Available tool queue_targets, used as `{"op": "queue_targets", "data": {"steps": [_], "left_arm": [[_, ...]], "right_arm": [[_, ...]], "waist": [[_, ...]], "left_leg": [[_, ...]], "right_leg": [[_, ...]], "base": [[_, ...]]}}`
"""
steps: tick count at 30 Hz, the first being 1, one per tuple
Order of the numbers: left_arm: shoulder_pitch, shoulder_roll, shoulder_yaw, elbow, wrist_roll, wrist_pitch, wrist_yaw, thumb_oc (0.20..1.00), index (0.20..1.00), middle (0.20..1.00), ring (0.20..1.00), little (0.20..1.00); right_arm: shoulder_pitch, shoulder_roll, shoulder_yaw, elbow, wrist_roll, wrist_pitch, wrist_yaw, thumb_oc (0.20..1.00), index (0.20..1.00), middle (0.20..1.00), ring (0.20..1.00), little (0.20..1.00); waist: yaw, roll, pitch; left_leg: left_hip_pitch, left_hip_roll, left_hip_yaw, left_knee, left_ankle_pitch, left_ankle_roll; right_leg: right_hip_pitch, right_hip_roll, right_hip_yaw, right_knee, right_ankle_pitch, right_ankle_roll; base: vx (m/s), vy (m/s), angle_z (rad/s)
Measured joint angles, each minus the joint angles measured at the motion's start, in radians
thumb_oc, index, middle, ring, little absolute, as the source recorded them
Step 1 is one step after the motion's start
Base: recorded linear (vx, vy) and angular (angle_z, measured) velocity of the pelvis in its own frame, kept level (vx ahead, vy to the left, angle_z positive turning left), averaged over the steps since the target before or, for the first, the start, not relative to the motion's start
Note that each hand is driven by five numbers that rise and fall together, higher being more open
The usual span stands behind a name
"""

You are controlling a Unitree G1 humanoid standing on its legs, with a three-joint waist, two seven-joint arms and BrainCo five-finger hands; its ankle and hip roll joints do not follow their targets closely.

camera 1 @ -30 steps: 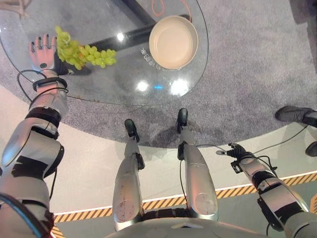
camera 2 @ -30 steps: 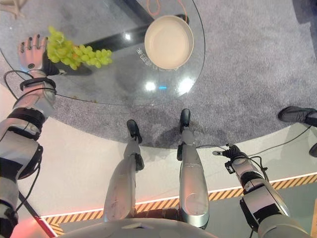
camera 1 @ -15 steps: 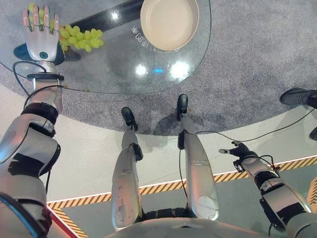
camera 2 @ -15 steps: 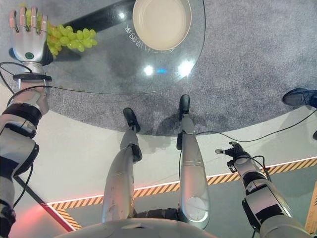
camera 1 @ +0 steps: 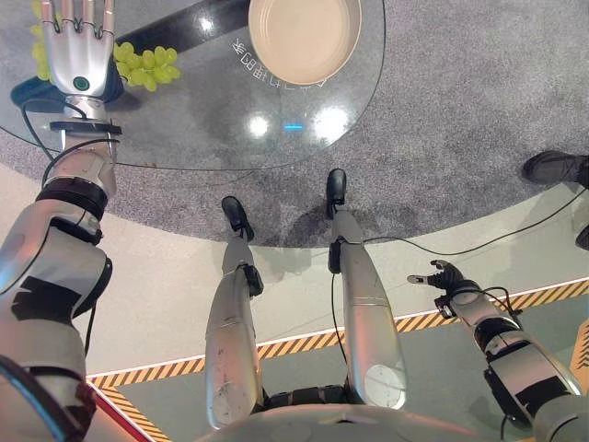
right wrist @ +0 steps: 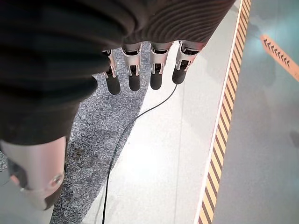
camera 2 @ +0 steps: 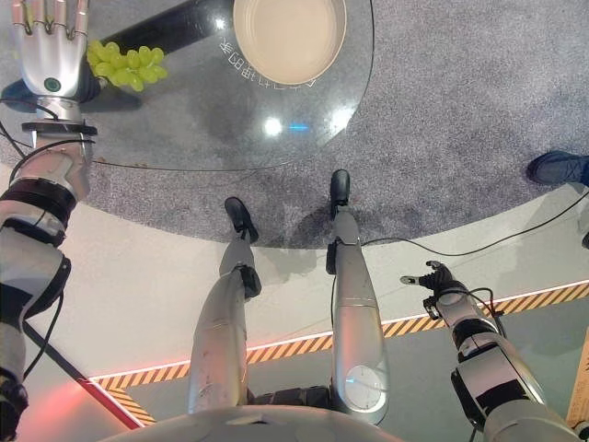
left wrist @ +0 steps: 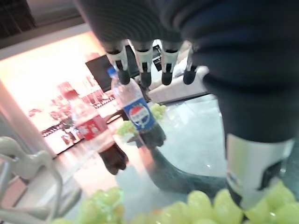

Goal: Pick up fruits into the plate

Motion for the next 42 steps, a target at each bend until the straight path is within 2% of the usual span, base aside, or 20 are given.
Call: {"op": "queue_targets", "data": {"steps": [6,13,17,20,23,29,37,42], "left_arm": [[-0.012,0.000,-0.072,0.017,0.018,-0.103,-0.131,1.000,1.000,1.000,1.000,1.000],[-0.033,0.000,-0.102,0.021,0.017,-0.122,-0.249,1.000,1.000,1.000,1.000,1.000],[-0.033,0.000,-0.106,0.029,0.020,-0.122,-0.301,1.000,1.000,1.000,1.000,1.000],[-0.036,0.005,-0.108,0.044,0.017,-0.112,-0.307,1.000,1.000,1.000,1.000,1.000],[-0.046,0.021,-0.099,0.044,0.004,-0.064,-0.283,1.000,1.000,1.000,1.000,1.000],[-0.031,0.027,-0.047,0.063,-0.008,-0.006,-0.214,1.000,1.000,1.000,1.000,1.000],[-0.023,0.038,0.002,0.103,-0.061,0.015,-0.134,1.000,1.000,1.000,1.000,1.000],[-0.023,0.048,0.005,0.121,-0.098,0.024,-0.133,1.000,1.000,1.000,1.000,1.000]], "right_arm": [[0.000,-0.003,-0.001,-0.001,0.000,-0.009,0.000,1.000,1.000,1.000,1.000,1.000],[0.000,-0.015,0.000,-0.018,-0.002,-0.019,0.000,1.000,1.000,1.000,1.000,1.000],[-0.003,-0.062,0.000,-0.057,-0.007,-0.041,-0.003,1.000,1.000,1.000,1.000,1.000],[-0.005,-0.100,-0.002,-0.058,0.000,-0.047,-0.013,1.000,1.000,1.000,1.000,1.000],[-0.004,-0.129,-0.030,-0.058,0.004,-0.051,-0.019,1.000,1.000,1.000,1.000,1.000],[0.008,-0.129,-0.029,-0.058,0.004,-0.083,-0.007,1.000,1.000,1.000,1.000,1.000],[0.023,-0.107,-0.020,-0.048,0.004,-0.118,0.001,1.000,1.000,1.000,1.000,1.000],[0.040,-0.105,-0.021,-0.046,0.004,-0.127,-0.001,1.000,1.000,1.000,1.000,1.000]], "waist": [[-0.013,0.000,0.000],[-0.027,0.000,0.000],[-0.028,0.000,0.000],[-0.031,-0.001,0.000],[-0.035,-0.003,-0.001],[-0.041,-0.007,-0.002],[-0.036,-0.019,-0.004],[-0.035,-0.021,-0.005]], "left_leg": [[-0.014,-0.001,0.014,0.016,-0.014,0.002],[-0.051,0.000,0.021,0.037,-0.025,0.003],[-0.100,0.005,0.016,0.097,-0.051,0.006],[-0.127,0.009,0.009,0.154,-0.081,0.009],[-0.180,0.010,-0.002,0.198,-0.095,0.014],[-0.207,0.023,-0.010,0.229,-0.109,0.011],[-0.205,0.033,-0.021,0.253,-0.117,0.009],[-0.206,0.030,-0.030,0.249,-0.113,0.006]], "right_leg": [[-0.016,-0.002,0.010,0.006,0.002,-0.002],[-0.049,-0.002,0.018,0.008,0.002,-0.002],[-0.084,-0.005,0.021,0.033,0.002,-0.001],[-0.088,-0.006,0.023,0.045,-0.003,0.001],[-0.122,-0.009,0.023,0.054,-0.009,0.009],[-0.133,-0.001,0.017,0.058,-0.001,-0.002],[-0.116,0.006,0.007,0.066,-0.003,-0.004],[-0.114,0.003,-0.002,0.069,-0.014,0.001]], "base": [[0.02,0.044,-0.03],[0.01,0.014,-0.02],[0.04,0.006,-0.01],[0.03,0.009,0.00],[0.00,-0.003,0.03],[0.00,-0.009,-0.02],[-0.02,-0.009,0.00],[0.00,0.035,0.05]]}}
